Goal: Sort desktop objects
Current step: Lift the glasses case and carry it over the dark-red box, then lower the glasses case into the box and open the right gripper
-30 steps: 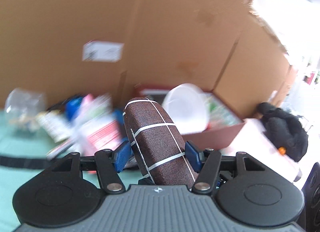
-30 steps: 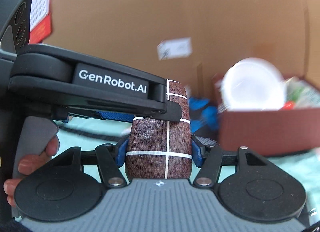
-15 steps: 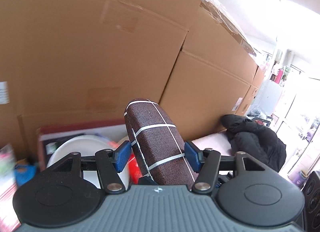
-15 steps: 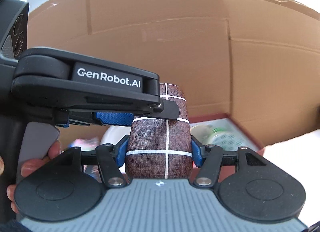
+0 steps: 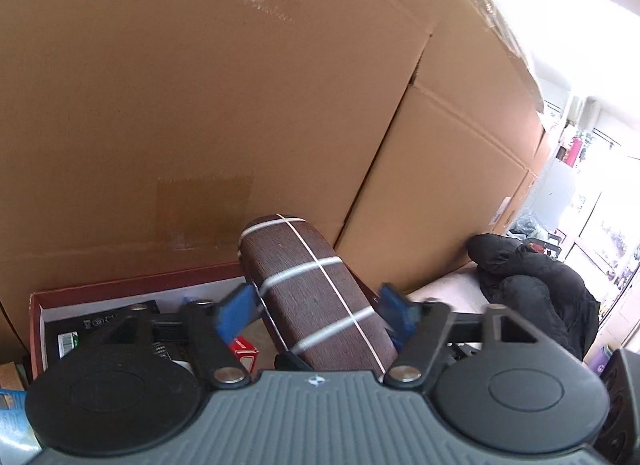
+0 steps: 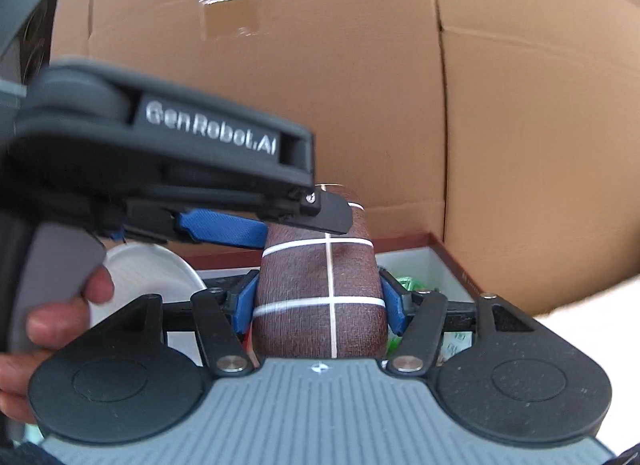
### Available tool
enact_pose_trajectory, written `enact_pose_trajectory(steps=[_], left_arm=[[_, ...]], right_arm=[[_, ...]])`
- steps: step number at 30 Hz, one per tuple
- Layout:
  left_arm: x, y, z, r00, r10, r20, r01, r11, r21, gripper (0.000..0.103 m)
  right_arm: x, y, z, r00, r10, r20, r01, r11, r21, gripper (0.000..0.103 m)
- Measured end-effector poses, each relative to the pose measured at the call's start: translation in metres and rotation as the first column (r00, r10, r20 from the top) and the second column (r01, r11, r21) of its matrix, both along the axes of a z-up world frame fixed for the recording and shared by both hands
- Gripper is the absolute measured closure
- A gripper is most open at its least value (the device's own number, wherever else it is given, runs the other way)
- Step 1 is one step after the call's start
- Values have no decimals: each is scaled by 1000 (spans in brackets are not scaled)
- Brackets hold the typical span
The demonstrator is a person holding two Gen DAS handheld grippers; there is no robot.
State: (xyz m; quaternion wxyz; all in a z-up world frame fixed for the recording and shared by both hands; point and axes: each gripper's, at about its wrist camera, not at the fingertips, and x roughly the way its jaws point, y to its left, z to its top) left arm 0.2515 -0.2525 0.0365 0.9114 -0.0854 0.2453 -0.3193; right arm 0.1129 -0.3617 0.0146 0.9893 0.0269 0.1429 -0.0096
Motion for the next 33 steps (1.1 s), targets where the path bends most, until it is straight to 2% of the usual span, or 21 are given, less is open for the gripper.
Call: enact_pose_trajectory(steps=[1, 3, 8, 10, 12, 15, 19, 22, 26, 28, 30, 33], left_arm=[[-2, 0, 0, 1000, 2, 14, -2, 1000, 7, 16], [-6, 0, 0, 1000, 3, 29, -3, 1000, 18, 13], [-12, 0, 0, 999, 2, 34, -3, 1000, 16, 9], [-14, -1, 0, 999, -1, 40, 0, 1000, 21, 9], [-17, -2, 0, 999, -1, 40, 0, 1000, 27, 9], [-21, -2, 2, 999, -18, 45, 17, 999, 33, 9], [-20, 3, 1, 999, 2, 43, -4, 999, 37, 9], [-16, 6, -1, 1000, 15, 25, -16, 999, 48, 9], [-18, 11, -2, 999, 15, 30, -16, 999, 42, 8], [-21, 13, -2, 1000, 4, 27, -5, 999, 39, 7], [-25, 17, -2, 1000, -5, 29, 4, 999, 40, 4], [-35, 23, -1, 1000, -3, 31, 2, 999, 37, 2]], right_arm=[[-1, 2, -1, 1000, 0, 2, 0, 1000, -16, 39], [-5, 3, -2, 1000, -3, 11, 3, 1000, -14, 31], [-27, 4, -4, 999, -37, 28, 37, 999, -7, 30], [-28, -3, -6, 999, -49, 13, 48, 999, 19, 31], [-38, -11, -4, 999, -34, 14, 33, 998, 62, 44], [-40, -7, -2, 1000, -20, -10, 20, 998, 52, 45], [-14, -3, -8, 991, 104, -82, -97, 991, 92, 45], [-5, 6, -18, 992, 65, -104, -59, 996, 61, 44], [-8, 1, -21, 994, 53, -94, -45, 995, 90, 44], [-11, 4, -20, 995, 49, -91, -41, 996, 82, 41], [-16, 7, -19, 996, 55, -76, -49, 996, 76, 28], [-25, 16, -15, 998, 43, -36, -42, 998, 39, 17]])
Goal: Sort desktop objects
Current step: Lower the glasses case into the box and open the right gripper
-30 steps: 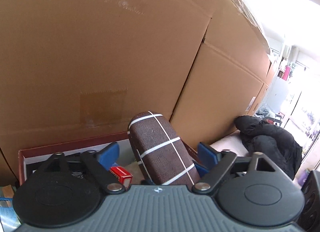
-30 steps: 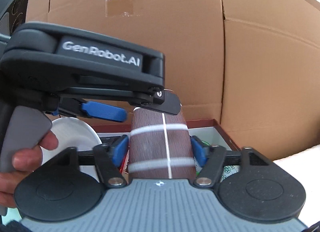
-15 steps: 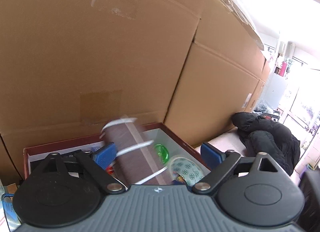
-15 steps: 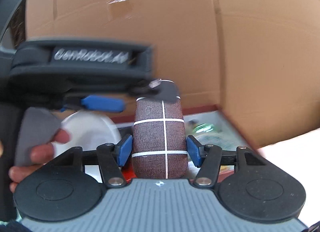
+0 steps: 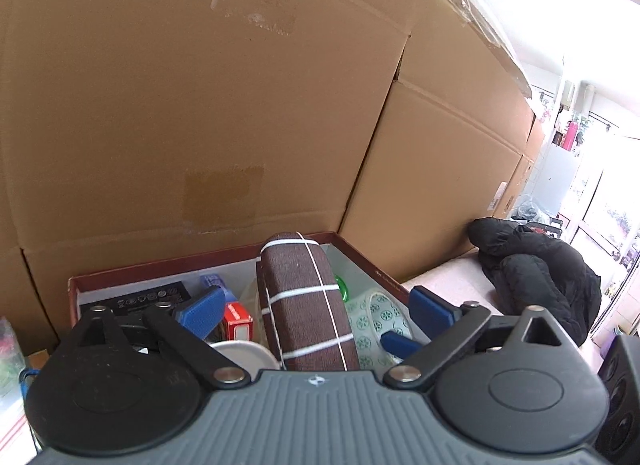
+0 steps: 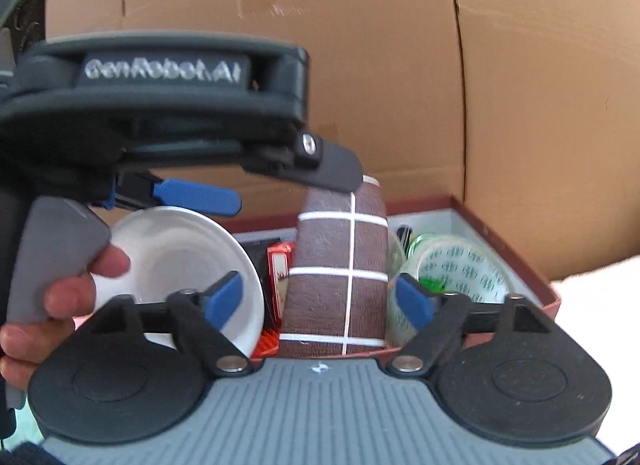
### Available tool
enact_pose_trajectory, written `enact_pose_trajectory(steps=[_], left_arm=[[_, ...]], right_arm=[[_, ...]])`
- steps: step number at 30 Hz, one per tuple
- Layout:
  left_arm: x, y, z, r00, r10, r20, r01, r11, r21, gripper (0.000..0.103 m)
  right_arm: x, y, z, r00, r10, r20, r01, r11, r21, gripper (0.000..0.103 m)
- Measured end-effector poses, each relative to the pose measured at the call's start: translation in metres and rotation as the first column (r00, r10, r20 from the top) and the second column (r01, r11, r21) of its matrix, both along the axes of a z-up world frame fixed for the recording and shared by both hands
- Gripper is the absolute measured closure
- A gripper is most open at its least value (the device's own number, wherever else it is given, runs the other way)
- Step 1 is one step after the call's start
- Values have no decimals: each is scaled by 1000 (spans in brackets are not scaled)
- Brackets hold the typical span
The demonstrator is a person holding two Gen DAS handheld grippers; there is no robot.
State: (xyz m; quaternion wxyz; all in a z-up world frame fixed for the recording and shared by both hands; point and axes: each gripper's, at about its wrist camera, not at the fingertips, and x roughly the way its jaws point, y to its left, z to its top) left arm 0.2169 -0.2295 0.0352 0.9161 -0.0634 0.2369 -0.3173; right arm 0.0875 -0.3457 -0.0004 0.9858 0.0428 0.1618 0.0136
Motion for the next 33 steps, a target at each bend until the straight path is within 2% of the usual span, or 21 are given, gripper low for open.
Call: enact_pose_trajectory(steps=[3, 8, 12, 23, 27, 33], left_arm=[[-13, 9, 2, 1000, 8, -12, -8, 1000, -10, 2], [-43, 21, 4, 999, 20, 25, -20, 1000, -10, 1], [-66, 20, 4, 998, 57, 26, -59, 997, 48, 0], [-111, 48, -2, 998, 65, -4, -65, 998, 2, 0], [-132, 74, -16, 997, 79, -13, -79, 997, -10, 0], [-151, 115, -47, 986, 132, -102, -135, 991, -20, 0]], right_arm=[[-7, 7, 5, 1000, -7, 14, 8, 999, -33, 14], [-21, 17, 9, 1000, -19, 12, 19, 999, -40, 10], [-38, 27, 12, 999, -24, 22, 25, 999, -35, 8], [-66, 50, 28, 999, -31, 24, 32, 997, -70, 7], [-78, 66, 18, 1000, -17, 7, 17, 996, -85, 7], [-105, 99, 3, 997, 56, -49, -60, 995, -75, 4]])
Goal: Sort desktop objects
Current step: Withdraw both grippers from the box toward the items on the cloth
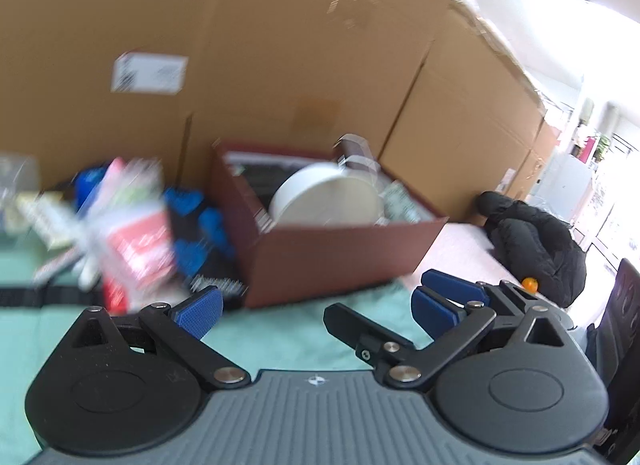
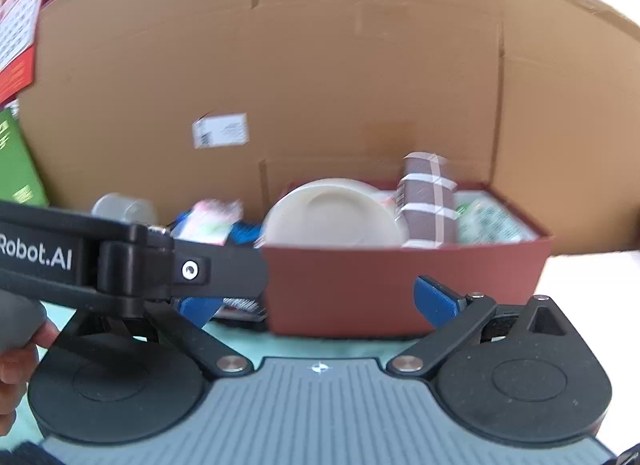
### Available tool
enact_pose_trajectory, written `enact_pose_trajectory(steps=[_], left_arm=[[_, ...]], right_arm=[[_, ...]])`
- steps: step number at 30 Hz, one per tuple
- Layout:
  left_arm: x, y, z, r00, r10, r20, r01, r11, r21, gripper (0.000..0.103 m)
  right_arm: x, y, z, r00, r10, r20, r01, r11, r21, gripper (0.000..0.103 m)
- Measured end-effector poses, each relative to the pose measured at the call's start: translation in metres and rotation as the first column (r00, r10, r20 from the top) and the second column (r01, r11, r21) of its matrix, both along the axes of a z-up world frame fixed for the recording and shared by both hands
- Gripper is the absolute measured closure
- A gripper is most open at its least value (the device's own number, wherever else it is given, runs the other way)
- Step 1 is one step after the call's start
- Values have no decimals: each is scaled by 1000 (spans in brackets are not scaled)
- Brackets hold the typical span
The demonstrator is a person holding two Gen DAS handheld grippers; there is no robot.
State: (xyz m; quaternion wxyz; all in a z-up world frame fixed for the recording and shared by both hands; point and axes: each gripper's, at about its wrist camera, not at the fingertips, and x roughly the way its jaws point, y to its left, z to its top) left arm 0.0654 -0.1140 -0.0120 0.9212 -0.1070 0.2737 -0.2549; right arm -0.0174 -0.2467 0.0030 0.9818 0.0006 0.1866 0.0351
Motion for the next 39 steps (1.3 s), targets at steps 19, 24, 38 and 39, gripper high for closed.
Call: enact_pose_trajectory(steps=[19, 24, 38, 39], left_arm=[[14, 106, -35, 983, 173, -55, -174, 985, -13, 7], [32, 118, -38, 985, 158, -66, -159, 987, -5, 12], [95, 163, -34, 965, 247, -85, -249, 968, -16, 36], [101, 166, -36, 964, 250, -96, -252, 967, -16, 38]], right_arm=[[24, 111, -38, 975, 193, -108, -195, 981, -12, 11], [39, 125, -39, 976, 181, -120, -183, 983, -2, 19], [93, 171, -37, 954, 279, -106, -282, 959, -9, 45], [97, 176, -38, 948, 301, -106, -303, 953, -7, 47]])
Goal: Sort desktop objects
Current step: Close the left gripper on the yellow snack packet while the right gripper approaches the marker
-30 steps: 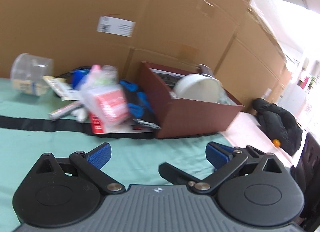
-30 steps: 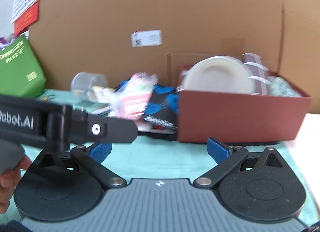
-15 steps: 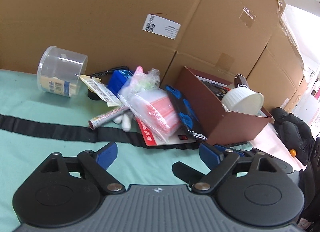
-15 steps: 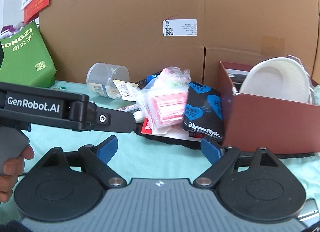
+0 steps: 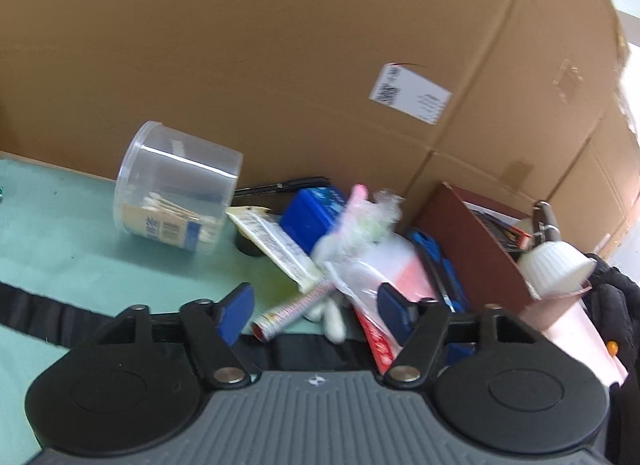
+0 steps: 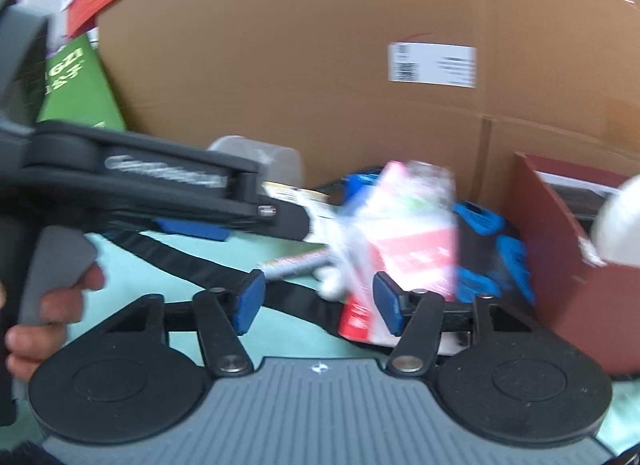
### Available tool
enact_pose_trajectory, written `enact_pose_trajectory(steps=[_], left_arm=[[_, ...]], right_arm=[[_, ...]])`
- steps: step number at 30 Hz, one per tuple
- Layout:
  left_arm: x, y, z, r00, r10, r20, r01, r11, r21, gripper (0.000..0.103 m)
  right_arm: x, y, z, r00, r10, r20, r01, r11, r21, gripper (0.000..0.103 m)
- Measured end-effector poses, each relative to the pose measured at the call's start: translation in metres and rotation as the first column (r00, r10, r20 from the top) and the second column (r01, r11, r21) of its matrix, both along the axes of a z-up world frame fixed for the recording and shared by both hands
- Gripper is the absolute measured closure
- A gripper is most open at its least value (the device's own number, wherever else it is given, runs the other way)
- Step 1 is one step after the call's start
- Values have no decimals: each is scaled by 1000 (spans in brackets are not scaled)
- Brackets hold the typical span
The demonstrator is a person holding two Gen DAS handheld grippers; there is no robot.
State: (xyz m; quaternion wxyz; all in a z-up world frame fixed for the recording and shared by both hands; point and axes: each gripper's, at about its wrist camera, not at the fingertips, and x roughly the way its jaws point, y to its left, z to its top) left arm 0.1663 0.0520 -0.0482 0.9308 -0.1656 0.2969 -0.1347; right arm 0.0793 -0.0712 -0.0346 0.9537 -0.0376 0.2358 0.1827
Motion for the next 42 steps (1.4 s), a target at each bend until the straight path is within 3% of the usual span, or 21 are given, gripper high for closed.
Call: enact_pose_trajectory(steps=[4, 10, 12, 16, 18, 22, 31, 42], left_arm=[[25, 12, -8, 998, 24, -59, -26, 998, -48, 48], [48, 17, -13, 997, 37, -68, -41, 997, -60, 51], [56, 15, -15, 997, 31, -72, -35, 998, -55, 57], [71, 15, -21, 994, 4, -113, -11, 998, -60, 85], [75, 16, -24, 993, 3, -117, -10, 998, -58, 86], [65, 18, -22, 996, 2, -87, -6, 999, -50, 99], [29, 34, -8, 998, 46, -31, -48, 997, -62, 101], [-17, 46, 1, 996, 85, -6, -85, 995, -57, 101]], right_arm=[[17, 17, -6, 998, 56, -20, -56, 998, 8, 51], [41, 32, -14, 998, 50, -38, -49, 999, 17, 51], [46, 34, -16, 999, 36, -37, -35, 999, 13, 51], [57, 37, -20, 999, 21, -40, -21, 1000, 7, 51], [58, 39, -20, 999, 20, -31, -21, 1000, -5, 52], [62, 47, -23, 1000, 15, -7, -15, 999, -46, 53], [55, 67, -28, 999, 46, 25, -40, 980, -194, 53], [45, 46, -21, 999, 4, -54, -9, 996, -91, 55]])
